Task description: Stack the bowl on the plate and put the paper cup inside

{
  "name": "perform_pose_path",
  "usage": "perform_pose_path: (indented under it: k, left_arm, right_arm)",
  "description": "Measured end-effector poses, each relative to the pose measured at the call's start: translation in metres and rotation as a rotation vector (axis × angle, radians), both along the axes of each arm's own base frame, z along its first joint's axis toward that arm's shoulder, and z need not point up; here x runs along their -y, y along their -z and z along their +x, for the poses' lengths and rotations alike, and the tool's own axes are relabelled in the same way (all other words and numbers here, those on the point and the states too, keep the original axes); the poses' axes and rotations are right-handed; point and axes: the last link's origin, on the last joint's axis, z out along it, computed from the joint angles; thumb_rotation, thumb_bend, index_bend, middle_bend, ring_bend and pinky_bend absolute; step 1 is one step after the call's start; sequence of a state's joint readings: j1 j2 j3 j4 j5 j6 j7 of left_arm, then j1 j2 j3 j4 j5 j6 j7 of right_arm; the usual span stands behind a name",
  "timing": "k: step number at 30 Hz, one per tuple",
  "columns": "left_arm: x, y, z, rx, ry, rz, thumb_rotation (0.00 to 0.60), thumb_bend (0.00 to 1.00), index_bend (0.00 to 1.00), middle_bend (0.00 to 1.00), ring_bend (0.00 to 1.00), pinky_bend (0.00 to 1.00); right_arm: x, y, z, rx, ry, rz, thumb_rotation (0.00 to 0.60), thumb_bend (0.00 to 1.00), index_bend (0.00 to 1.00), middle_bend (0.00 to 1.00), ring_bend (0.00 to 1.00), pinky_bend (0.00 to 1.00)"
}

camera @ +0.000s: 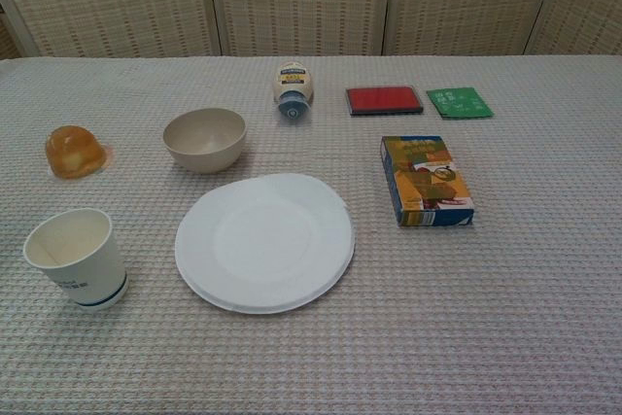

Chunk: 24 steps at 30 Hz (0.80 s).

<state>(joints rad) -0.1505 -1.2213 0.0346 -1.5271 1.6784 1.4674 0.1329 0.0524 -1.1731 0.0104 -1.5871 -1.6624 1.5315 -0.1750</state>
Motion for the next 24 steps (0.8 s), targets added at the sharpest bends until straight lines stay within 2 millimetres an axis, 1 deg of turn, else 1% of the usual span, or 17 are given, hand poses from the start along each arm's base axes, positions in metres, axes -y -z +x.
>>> perform_pose_path:
  k: [6, 12, 16, 19, 24]
  left_arm:
    - [0.003, -0.001, 0.002, -0.001, 0.005, 0.011, 0.6, 0.2, 0.23, 0.02, 0.0, 0.06]
    - [0.009, -0.007, 0.007, 0.012, 0.031, 0.033, 0.6, 0.2, 0.23, 0.02, 0.0, 0.06]
    - [0.006, -0.006, 0.008, 0.002, 0.024, 0.014, 0.6, 0.2, 0.24, 0.02, 0.0, 0.06]
    - [-0.004, -0.006, 0.012, 0.001, 0.031, 0.006, 0.6, 0.2, 0.25, 0.02, 0.0, 0.06]
    - [-0.034, -0.01, 0.03, 0.012, 0.1, 0.013, 0.6, 0.2, 0.28, 0.02, 0.0, 0.06]
  right_arm:
    - [0.0, 0.0, 0.0, 0.0, -0.003, 0.004, 0.6, 0.13, 0.08, 0.0, 0.0, 0.0]
    - [-0.001, -0.001, 0.001, 0.003, -0.008, 0.003, 0.6, 0.13, 0.08, 0.0, 0.0, 0.0]
    - [-0.002, -0.001, 0.001, 0.005, -0.012, 0.001, 0.6, 0.13, 0.08, 0.0, 0.0, 0.0]
    - [-0.002, -0.001, 0.001, 0.004, -0.014, -0.001, 0.6, 0.13, 0.08, 0.0, 0.0, 0.0]
    - [0.002, 0.001, 0.0, -0.001, -0.002, 0.005, 0.6, 0.13, 0.08, 0.0, 0.0, 0.0]
